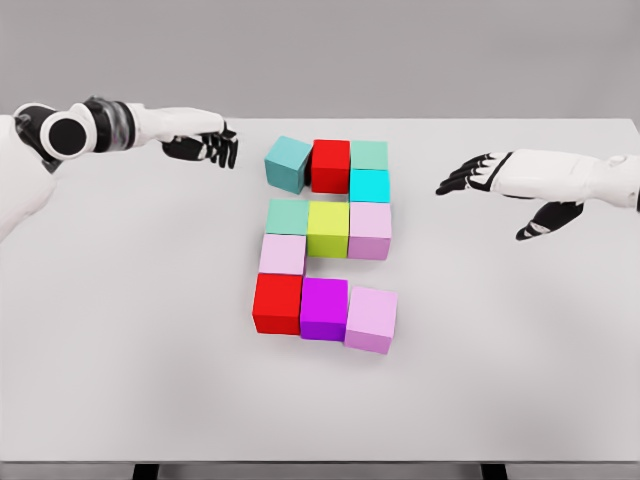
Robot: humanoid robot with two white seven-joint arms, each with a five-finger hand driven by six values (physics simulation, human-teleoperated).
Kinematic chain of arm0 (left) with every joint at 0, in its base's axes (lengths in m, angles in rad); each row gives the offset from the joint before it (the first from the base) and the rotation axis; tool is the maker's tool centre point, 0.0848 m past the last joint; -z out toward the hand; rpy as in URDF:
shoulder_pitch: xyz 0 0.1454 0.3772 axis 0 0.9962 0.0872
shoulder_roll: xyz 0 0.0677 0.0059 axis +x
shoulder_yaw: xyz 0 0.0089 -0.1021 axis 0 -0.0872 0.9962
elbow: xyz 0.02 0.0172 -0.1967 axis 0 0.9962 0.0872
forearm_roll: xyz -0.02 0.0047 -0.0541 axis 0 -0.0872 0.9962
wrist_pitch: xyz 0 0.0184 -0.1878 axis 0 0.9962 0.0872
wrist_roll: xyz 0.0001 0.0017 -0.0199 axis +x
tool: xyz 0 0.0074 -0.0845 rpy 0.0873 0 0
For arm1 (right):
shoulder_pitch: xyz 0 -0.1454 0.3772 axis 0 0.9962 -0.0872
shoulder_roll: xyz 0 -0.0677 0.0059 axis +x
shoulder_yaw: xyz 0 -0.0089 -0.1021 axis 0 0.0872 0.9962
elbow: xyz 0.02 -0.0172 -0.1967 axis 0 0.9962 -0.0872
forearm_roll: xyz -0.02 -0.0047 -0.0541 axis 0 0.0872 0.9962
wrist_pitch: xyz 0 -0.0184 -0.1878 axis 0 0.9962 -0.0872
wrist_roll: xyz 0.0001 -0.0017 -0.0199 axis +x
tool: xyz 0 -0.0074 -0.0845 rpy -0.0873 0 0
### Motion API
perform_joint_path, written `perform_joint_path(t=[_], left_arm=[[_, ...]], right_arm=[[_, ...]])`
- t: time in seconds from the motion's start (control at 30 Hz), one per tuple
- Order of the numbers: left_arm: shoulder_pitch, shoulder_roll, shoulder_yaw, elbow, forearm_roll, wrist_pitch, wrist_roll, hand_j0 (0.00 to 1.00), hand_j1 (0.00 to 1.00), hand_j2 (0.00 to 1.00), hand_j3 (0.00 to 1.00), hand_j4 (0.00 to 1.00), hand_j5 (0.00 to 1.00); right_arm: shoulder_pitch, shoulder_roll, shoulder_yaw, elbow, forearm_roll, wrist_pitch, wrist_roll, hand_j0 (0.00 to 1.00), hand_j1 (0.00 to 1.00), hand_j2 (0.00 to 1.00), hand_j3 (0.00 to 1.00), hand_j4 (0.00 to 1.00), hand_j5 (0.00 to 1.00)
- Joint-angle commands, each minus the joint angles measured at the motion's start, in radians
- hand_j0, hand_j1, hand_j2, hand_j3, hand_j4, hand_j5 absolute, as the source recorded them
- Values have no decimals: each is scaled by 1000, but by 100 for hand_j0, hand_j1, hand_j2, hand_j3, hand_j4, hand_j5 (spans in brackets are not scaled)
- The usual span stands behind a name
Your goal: Assemble the squares on the desktop into the number 2
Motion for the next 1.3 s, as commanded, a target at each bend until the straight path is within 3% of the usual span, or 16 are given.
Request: perform_joint_path(t=[0.0, 0.1, 0.17, 0.23, 0.47, 0.63, 0.87, 1.07, 1.13, 1.27], left_arm=[[0, 14, 6, 40, 13, 43, 0, 35, 35, 35, 35, 35, 35], [2, 11, -6, 120, 0, 95, 0, 35, 35, 35, 35, 35, 35], [2, 11, -8, 121, -3, 112, 0, 35, 35, 35, 35, 35, 35], [0, 6, -6, 124, -81, 112, 0, 36, 36, 36, 36, 36, 36], [-9, 1, -12, 117, -165, 146, 0, 36, 36, 36, 36, 36, 36], [-32, -5, -45, 135, -178, 147, 0, 36, 36, 36, 36, 36, 36], [-32, -86, -46, 281, -262, 146, 0, 36, 36, 36, 36, 36, 36], [-74, -186, -45, 291, -293, 147, 0, 35, 35, 35, 35, 35, 35], [-83, -249, -45, 397, -308, 138, 0, 35, 35, 35, 35, 35, 35], [-95, -279, -45, 408, -310, 140, 0, 35, 35, 35, 35, 35, 35]], right_arm=[[0, -1, 0, -2, -6, 3, 0, 100, 100, 100, 100, 100, 100], [0, -1, -5, -2, -6, 3, 0, 100, 100, 100, 100, 100, 100], [0, -1, -10, -2, -6, 3, 0, 100, 100, 100, 100, 100, 100], [0, -1, -10, -2, -6, 3, 0, 100, 100, 100, 100, 100, 100], [0, -1, -17, -2, -6, 3, 0, 100, 100, 100, 100, 100, 100], [-5, -1, -17, -5, -5, 3, 0, 100, 100, 100, 100, 100, 100], [-3, -3, -16, -13, -6, 3, 0, 100, 100, 100, 100, 100, 100], [5, -3, -14, -15, -5, 3, 0, 100, 100, 100, 100, 100, 100], [5, -3, -14, -15, -5, 3, 0, 100, 100, 100, 100, 100, 100], [5, -3, -14, -15, -5, 3, 0, 100, 100, 100, 100, 100, 100]])
